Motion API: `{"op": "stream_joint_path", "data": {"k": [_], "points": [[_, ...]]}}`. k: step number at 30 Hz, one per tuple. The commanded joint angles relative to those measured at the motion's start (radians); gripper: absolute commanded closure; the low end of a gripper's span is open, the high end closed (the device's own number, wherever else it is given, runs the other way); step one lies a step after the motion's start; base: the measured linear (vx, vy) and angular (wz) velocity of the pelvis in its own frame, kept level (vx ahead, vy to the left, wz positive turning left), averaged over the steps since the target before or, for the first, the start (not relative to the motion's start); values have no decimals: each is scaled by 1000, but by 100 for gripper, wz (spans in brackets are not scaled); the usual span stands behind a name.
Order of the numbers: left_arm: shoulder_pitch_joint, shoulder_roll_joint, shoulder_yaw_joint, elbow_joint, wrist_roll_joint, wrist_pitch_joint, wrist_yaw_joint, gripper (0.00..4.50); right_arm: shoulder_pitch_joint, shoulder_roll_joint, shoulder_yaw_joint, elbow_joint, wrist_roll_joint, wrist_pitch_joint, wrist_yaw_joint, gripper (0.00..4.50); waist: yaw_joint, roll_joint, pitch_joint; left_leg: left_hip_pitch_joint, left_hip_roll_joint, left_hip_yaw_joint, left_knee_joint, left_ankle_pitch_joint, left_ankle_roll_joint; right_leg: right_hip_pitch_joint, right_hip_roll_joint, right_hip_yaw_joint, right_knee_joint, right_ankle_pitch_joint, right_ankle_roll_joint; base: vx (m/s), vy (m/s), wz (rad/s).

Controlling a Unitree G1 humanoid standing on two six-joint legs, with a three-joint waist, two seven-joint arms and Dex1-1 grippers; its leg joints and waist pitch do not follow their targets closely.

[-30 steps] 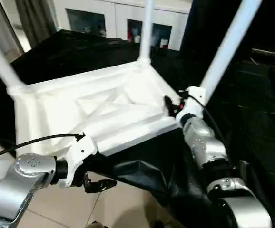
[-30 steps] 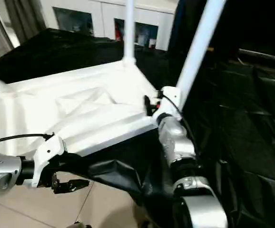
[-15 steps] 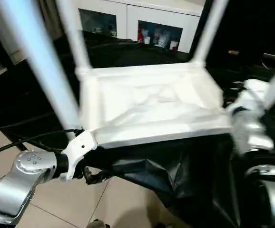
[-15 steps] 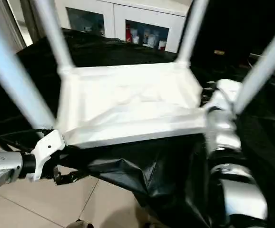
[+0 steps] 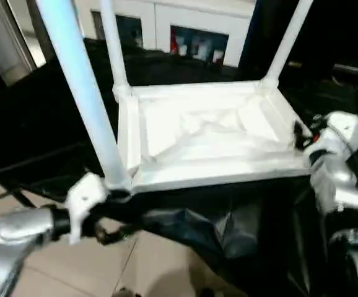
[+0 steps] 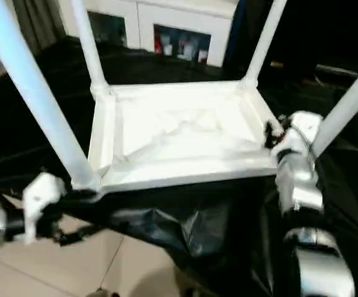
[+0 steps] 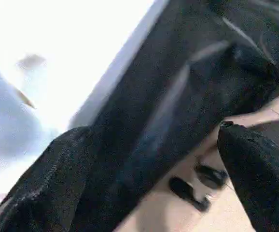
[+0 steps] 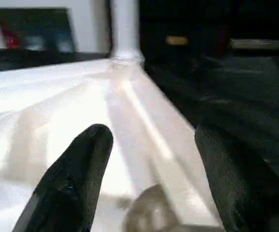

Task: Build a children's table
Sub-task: Rotate leg to tighten, then rotate table base

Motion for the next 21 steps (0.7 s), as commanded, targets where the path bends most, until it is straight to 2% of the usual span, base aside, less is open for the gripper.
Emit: {"op": "stream_joint_path", "data": {"k": [1,2,4,5,6,7,9,11,13,14,16,18,20,21], "points": [[44,-12,72,11,-39,-81,13,0,102,27,27,-154,18,45,0,140,1,8,-52,1,15,-8,-76,-268,40,48,-35,48,-73,-315,-142,0,0,0],[86,-7,86,2,-45,-105,9,0,174,48,35,-243,18,53,-14,140,-1,7,-54,2,17,-8,-76,-273,39,46,-34,49,-71,-317,-140,0,0,0],[104,-8,92,-4,-50,-110,7,0,205,58,38,-280,19,54,-20,140,-1,6,-52,3,18,-8,-79,-284,40,43,-33,51,-73,-320,-131,0,0,0],[130,-16,106,-12,-61,-118,7,0,259,76,39,-344,23,51,-24,140,-1,6,-52,6,17,-9,-81,-303,38,43,-32,50,-76,-348,-127,0,0,0],[149,-25,118,-16,-69,-125,12,0,303,90,40,-394,28,46,-23,140,1,13,-52,6,16,-10,-81,-305,36,43,-33,51,-77,-350,-122,0,0,0],[172,-42,138,-18,-78,-138,24,0,367,104,43,-467,30,23,-15,140,-1,12,-45,2,18,-10,-86,-332,35,41,-33,51,-85,-383,-106,0,0,0],[184,-63,160,-14,-90,-151,40,0,427,107,49,-530,27,-9,4,140,0,13,-44,9,18,-12,-88,-373,31,36,-35,50,-94,-451,-85,0,0,0],[178,-94,186,3,-89,-186,66,0,494,108,50,-614,45,-6,34,140,0,14,-40,14,15,-15,-89,-405,29,32,-33,49,-104,-506,-56,0,0,0],[163,-119,206,24,-104,-217,100,0,561,104,51,-693,61,26,55,140,-2,12,-36,14,13,-18,-91,-425,26,31,-34,46,-111,-560,-30,0,0,0],[157,-126,212,29,-121,-216,110,0,588,102,50,-719,65,43,58,140,-1,11,-37,16,13,-18,-89,-430,25,29,-34,46,-116,-582,-16,0,0,0],[131,-148,220,47,-129,-229,145,0,628,93,48,-753,52,83,58,140,-2,11,-38,12,11,-22,-90,-426,23,31,-34,44,-118,-601,-3,0,0,0],[107,-164,225,61,-135,-230,169,0,636,86,48,-754,46,105,57,140,-1,12,-39,17,10,-21,-87,-428,21,28,-32,43,-120,-603,2,0,0,0],[76,-180,223,83,-130,-234,190,0,631,65,56,-736,26,144,57,140,-4,11,-42,8,8,-26,-88,-412,19,37,-34,41,-118,-594,0,0,0,0],[72,-184,223,86,-127,-235,193,0,632,60,59,-736,22,152,58,140,-3,11,-43,8,8,-26,-87,-406,19,37,-34,41,-118,-589,2,0,0,0]]}}
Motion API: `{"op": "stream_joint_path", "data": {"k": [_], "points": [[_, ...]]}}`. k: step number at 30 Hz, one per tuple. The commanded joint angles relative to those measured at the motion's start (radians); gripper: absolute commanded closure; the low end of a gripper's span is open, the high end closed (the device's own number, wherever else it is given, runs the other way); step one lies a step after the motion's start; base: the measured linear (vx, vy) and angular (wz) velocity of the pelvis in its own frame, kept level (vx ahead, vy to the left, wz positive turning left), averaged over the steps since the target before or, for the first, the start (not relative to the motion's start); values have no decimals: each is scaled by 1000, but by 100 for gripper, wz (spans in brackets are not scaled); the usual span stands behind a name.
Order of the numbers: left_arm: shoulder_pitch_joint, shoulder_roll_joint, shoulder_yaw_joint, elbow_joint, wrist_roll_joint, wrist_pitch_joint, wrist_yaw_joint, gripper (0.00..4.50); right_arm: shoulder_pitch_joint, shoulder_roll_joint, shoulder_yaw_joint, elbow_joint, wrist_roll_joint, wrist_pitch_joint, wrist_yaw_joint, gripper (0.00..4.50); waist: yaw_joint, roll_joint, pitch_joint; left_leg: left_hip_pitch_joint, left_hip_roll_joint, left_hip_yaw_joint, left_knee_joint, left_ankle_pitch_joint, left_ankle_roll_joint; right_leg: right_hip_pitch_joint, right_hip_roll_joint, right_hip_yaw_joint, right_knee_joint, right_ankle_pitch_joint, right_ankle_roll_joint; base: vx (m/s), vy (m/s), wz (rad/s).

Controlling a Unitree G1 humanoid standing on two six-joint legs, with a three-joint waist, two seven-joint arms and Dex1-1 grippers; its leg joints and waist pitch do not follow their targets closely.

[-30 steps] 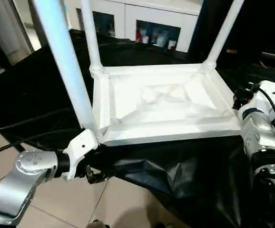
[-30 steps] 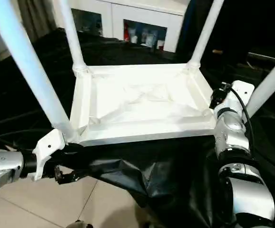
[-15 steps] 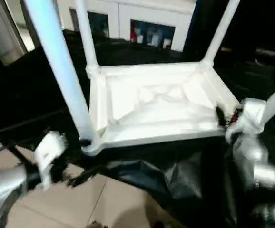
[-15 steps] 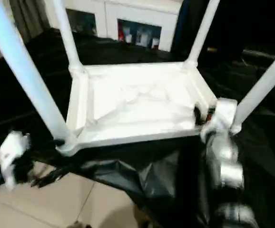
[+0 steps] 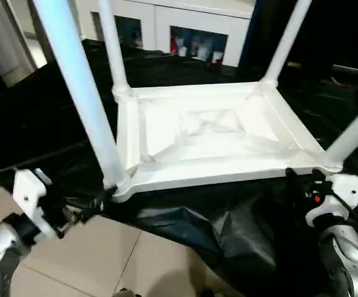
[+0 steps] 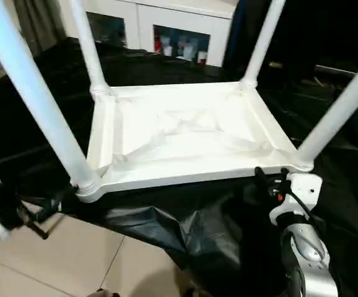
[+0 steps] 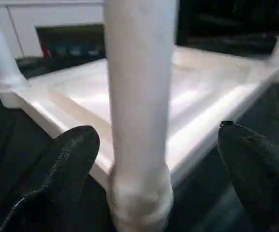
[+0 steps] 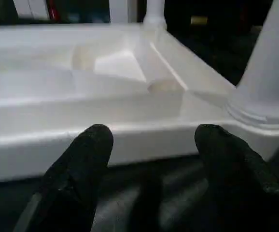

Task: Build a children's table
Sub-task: Rotate table base

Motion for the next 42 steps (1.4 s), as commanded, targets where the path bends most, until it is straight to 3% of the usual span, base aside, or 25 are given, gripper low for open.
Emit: {"op": "stream_joint_path", "data": {"k": [1,4,6,9,14,17,18,19,20,25,28,33,35,38,42], "points": [[-17,-8,1,28,13,-15,16,0,-4,-28,7,1,-3,59,9,140,-3,5,-47,-1,9,-14,-79,-389,22,33,-39,41,-107,-559,-7,0,0,0],[-48,-23,-5,56,12,-29,31,0,-14,-46,22,6,2,105,32,140,-4,3,-53,-2,10,-12,-76,-366,27,36,-40,43,-104,-524,-21,0,0,0],[-71,-31,-16,69,5,-33,41,0,-26,-57,37,11,-7,149,39,140,-3,5,-55,-3,12,-12,-75,-343,30,38,-41,46,-98,-483,-41,0,0,0],[-101,-37,-38,78,-7,-30,35,0,-56,-62,46,38,-13,187,49,140,-1,0,-63,-5,15,-10,-72,-287,37,45,-40,49,-83,-383,-83,0,0,0],[-161,-49,-94,77,-46,15,-6,0,-147,-77,85,154,-74,228,38,140,2,-3,-75,-6,16,-6,-64,-209,29,55,-40,53,-59,-248,-148,0,0,0],[-200,-59,-170,21,-111,97,-57,0,-238,-67,93,234,-76,233,43,140,5,-3,-76,-2,15,-3,-61,-216,24,54,-42,55,-57,-252,-168,0,0,0],[-207,-60,-187,7,-123,113,-66,0,-252,-68,98,248,-79,230,45,140,4,-11,-77,-2,18,-3,-62,-219,22,55,-44,55,-56,-258,-169,0,0,0],[-213,-61,-199,-2,-131,124,-73,0,-262,-68,101,258,-82,227,47,140,5,-6,-74,-1,17,-2,-61,-237,19,53,-43,55,-60,-291,-162,0,0,0],[-232,-63,-233,-29,-150,152,-85,0,-284,-66,106,280,-86,223,52,140,6,-11,-75,1,17,-1,-60,-242,18,53,-43,55,-61,-303,-156,0,0,0],[-303,-87,-323,-48,-167,191,-119,0,-342,-55,128,329,-102,213,76,140,8,-11,-78,1,13,-1,-57,-239,9,53,-42,55,-64,-348,-129,0,0,0],[-358,-123,-370,-26,-158,197,-133,0,-385,-42,145,374,-112,205,91,140,5,-14,-80,-5,10,-2,-53,-236,1,56,-43,54,-66,-385,-110,0,0,0],[-472,-207,-452,81,-105,158,-145,0,-470,12,190,456,-126,192,126,140,-3,-18,-80,-6,3,-3,-47,-258,-1,50,-41,52,-78,-492,-65,0,0,0],[-547,-261,-487,159,-83,129,-141,0,-523,53,233,514,-143,176,149,140,-12,-20,-82,-13,2,-7,-46,-250,0,52,-42,49,-80,-512,-53,0,0,0],[-600,-298,-505,230,-61,106,-144,0,-560,93,257,549,-155,163,161,140,-17,-23,-85,-19,2,-8,-44,-229,4,56,-42,49,-75,-486,-61,0,0,0],[-651,-336,-522,318,-27,64,-140,0,-598,130,267,593,-165,146,173,140,-16,-29,-89,-10,4,-4,-41,-217,15,50,-41,52,-72,-440,-88,0,0,0]]}}
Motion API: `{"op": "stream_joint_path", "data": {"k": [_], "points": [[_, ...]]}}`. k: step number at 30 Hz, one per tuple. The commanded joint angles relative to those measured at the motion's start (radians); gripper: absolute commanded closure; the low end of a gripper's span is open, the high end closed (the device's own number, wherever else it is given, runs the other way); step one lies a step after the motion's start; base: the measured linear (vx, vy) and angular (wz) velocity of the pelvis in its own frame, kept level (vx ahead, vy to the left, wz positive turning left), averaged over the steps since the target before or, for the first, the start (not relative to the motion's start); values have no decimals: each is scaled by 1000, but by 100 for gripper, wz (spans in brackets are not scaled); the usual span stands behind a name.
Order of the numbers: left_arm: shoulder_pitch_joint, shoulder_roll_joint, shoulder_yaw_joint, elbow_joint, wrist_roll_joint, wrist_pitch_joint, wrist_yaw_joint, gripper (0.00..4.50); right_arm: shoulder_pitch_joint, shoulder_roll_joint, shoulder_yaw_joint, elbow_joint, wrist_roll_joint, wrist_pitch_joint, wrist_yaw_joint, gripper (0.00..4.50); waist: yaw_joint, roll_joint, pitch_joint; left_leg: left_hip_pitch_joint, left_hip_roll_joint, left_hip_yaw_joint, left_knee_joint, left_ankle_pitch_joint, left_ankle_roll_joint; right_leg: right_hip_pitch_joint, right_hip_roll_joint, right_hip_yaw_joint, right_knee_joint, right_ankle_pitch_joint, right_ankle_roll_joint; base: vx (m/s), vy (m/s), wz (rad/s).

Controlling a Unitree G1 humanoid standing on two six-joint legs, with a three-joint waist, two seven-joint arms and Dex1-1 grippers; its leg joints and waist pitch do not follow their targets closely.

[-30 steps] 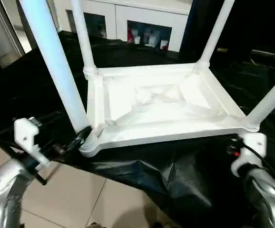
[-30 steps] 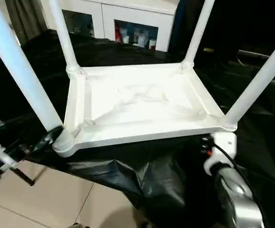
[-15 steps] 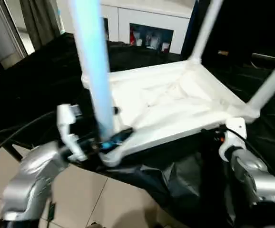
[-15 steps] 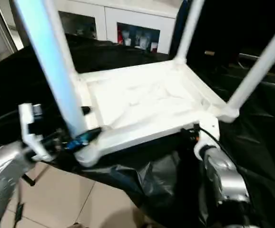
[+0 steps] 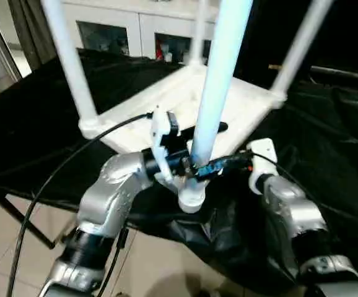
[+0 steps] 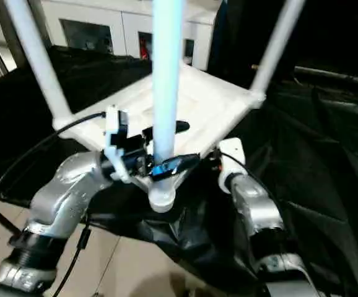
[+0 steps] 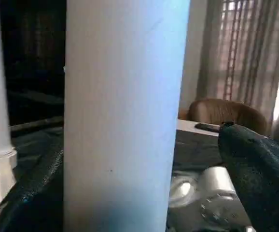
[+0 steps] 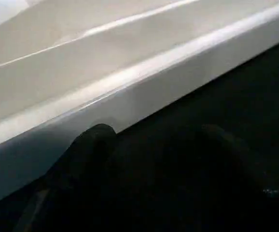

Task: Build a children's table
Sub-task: Rotate table base

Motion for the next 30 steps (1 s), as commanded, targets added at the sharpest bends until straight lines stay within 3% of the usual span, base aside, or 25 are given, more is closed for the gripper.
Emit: {"op": "stream_joint_path", "data": {"k": [1,8,17,19,20,23,27,28,29,30], "points": [[-43,-37,-52,42,26,-29,-7,0,-47,50,56,7,0,-24,49,140,10,-9,-78,-10,8,1,-66,-201,18,57,-50,39,-87,-398,-104,0,0,0],[-74,-82,-74,127,60,-79,-15,0,-75,76,51,58,-3,-49,68,140,15,-8,-83,-9,12,4,-65,-158,39,66,-53,45,-69,-231,-187,0,0,0],[-95,-137,-106,190,111,-135,-8,0,-85,79,28,98,-24,-84,53,140,15,-8,-73,-4,11,3,-68,-234,27,60,-54,42,-90,-389,-146,0,0,0],[-123,-131,-102,258,172,-169,45,0,-106,64,-3,134,-37,-110,-16,140,13,-8,-73,-4,10,1,-69,-238,25,60,-52,41,-91,-402,-137,0,0,0],[-131,-128,-99,278,189,-178,61,0,-111,60,-13,142,-37,-116,-31,140,12,-1,-72,-2,7,2,-69,-243,23,56,-50,40,-96,-415,-129,0,0,0],[-155,-106,-90,334,237,-199,102,0,-119,42,-45,148,-28,-130,-58,140,14,-4,-74,-4,5,1,-68,-239,27,59,-51,39,-94,-418,-113,0,0,0],[-155,-64,-81,353,257,-195,86,0,-98,-12,-94,103,5,-116,-24,140,20,-1,-78,-4,9,1,-66,-207,38,62,-50,40,-84,-334,-148,0,0,0],[-134,-55,-80,324,235,-179,49,0,-75,-39,-103,73,17,-110,16,140,24,11,-78,-3,9,0,-67,-207,36,62,-52,40,-82,-322,-157,0,0,0],[-129,-53,-80,318,230,-175,41,0,-70,-45,-104,67,20,-109,25,140,27,4,-80,-4,12,2,-65,-196,42,65,-51,42,-78,-270,-176,0,0,0],[-108,-44,-81,286,199,-146,1,0,-48,-68,-104,39,30,-104,67,140,28,3,-81,-4,12,2,-66,-188,46,66,-50,42,-75,-248,-187,0,0,0]]}}
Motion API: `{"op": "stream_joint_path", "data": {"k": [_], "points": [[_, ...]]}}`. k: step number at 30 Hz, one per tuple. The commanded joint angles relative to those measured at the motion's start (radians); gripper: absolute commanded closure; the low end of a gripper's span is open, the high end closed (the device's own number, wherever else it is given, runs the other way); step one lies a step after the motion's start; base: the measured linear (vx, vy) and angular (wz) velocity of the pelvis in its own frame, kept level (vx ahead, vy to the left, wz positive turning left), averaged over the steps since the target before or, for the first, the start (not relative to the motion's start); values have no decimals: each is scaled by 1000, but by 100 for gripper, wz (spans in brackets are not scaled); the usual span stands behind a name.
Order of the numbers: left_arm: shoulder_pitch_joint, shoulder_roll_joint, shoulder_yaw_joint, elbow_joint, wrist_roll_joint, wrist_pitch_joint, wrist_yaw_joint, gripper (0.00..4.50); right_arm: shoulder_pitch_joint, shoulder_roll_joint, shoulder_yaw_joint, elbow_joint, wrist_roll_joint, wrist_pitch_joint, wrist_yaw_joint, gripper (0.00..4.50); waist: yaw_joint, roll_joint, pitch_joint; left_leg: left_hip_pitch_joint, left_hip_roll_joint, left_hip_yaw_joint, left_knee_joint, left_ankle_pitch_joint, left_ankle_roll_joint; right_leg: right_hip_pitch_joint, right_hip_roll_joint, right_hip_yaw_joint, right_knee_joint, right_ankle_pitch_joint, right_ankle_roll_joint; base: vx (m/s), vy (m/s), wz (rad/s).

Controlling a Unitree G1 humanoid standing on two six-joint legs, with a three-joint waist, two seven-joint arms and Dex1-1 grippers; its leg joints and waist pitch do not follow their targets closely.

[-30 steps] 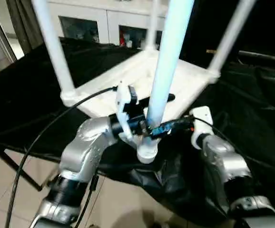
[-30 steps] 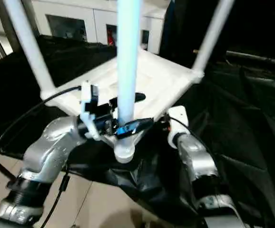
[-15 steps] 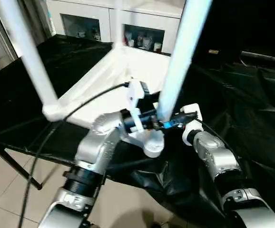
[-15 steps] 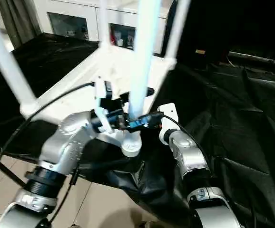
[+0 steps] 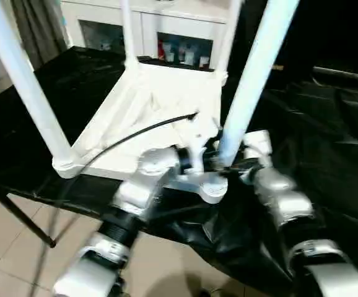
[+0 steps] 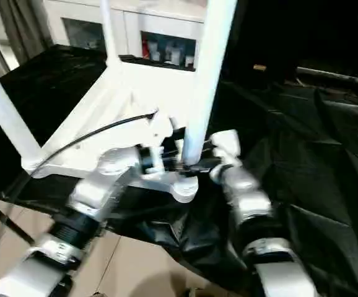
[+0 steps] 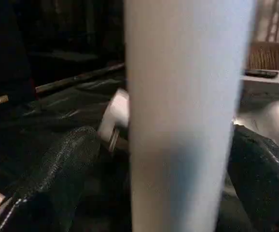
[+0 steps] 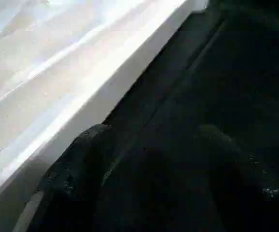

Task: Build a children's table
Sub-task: Rotate table base

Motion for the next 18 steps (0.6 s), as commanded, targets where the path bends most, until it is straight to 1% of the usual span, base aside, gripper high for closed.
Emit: {"op": "stream_joint_path", "data": {"k": [1,2,3,4,5,6,7,8,9,10,11,13,14,15,16,17,18], "points": [[40,21,-14,-78,-49,56,-89,0,48,-41,2,-87,24,17,94,140,11,0,-80,-4,13,2,-65,-185,55,68,-52,42,-71,-237,-196,0,0,0],[40,21,-14,-78,-49,56,-89,0,48,-41,2,-87,24,17,94,140,16,2,-80,-5,14,3,-65,-185,62,69,-52,42,-71,-230,-203,0,0,0],[51,36,-21,-94,-61,71,-115,0,65,-56,10,-113,25,21,122,140,14,2,-80,-3,14,3,-65,-187,64,66,-52,42,-71,-233,-208,0,0,0],[72,77,-38,-112,-60,83,-162,0,108,-93,29,-172,27,33,186,140,16,1,-79,-3,13,4,-65,-196,63,67,-50,41,-75,-251,-205,0,0,0],[83,105,-49,-120,-56,85,-190,0,135,-117,43,-211,28,41,227,140,18,4,-78,-2,16,1,-68,-214,62,69,-51,41,-77,-272,-193,0,0,0],[83,105,-49,-120,-56,85,-190,0,135,-117,43,-211,28,41,227,140,20,3,-75,-1,15,1,-69,-222,61,68,-51,40,-79,-288,-186,0,0,0],[90,142,-62,-113,-44,81,-228,0,168,-148,55,-257,33,51,274,140,18,4,-76,-1,14,1,-71,-233,57,67,-53,40,-82,-325,-178,0,0,0],[94,165,-70,-107,-36,78,-252,0,188,-168,63,-286,36,57,303,140,20,2,-76,0,12,1,-69,-233,56,67,-49,41,-85,-345,-159,0,0,0],[79,200,-86,-58,22,35,-255,0,213,-196,67,-323,42,67,335,140,20,3,-74,-1,13,-1,-71,-233,55,67,-50,41,-84,-349,-155,0,0,0],[59,229,-98,0,76,-10,-257,19,237,-225,73,-364,47,80,364,140,20,3,-71,2,8,0,-72,-252,59,61,-43,38,-96,-410,-114,0,0,0],[44,246,-104,39,111,-40,-256,30,250,-242,76,-390,50,88,380,140,18,4,-72,4,10,-1,-73,-259,54,61,-44,39,-94,-426,-105,0,0,0],[26,261,-111,73,140,-64,-257,40,267,-263,78,-422,51,101,401,140,19,3,-72,1,7,-3,-72,-258,45,62,-49,37,-102,-482,-72,0,0,0],[13,267,-114,94,152,-78,-256,40,276,-275,80,-438,50,107,412,140,18,0,-71,2,6,-3,-71,-257,45,59,-49,36,-107,-510,-63,0,0,0],[-9,274,-120,129,169,-101,-257,61,289,-295,82,-462,50,115,431,140,18,0,-73,4,7,-3,-69,-256,43,57,-52,37,-105,-514,-64,0,0,0],[-34,278,-127,159,177,-118,-264,71,308,-319,83,-498,55,131,456,140,21,0,-73,7,8,-3,-68,-256,44,54,-53,36,-110,-525,-61,0,0,0],[-40,279,-129,166,179,-123,-267,76,312,-325,83,-506,56,134,463,140,23,-1,-73,5,7,-3,-68,-253,48,55,-52,37,-108,-514,-68,0,0,0],[-57,279,-135,188,184,-136,-277,80,324,-341,85,-530,61,144,483,140,24,3,-73,6,10,-4,-70,-257,47,54,-53,37,-106,-507,-75,0,0,0]]}}
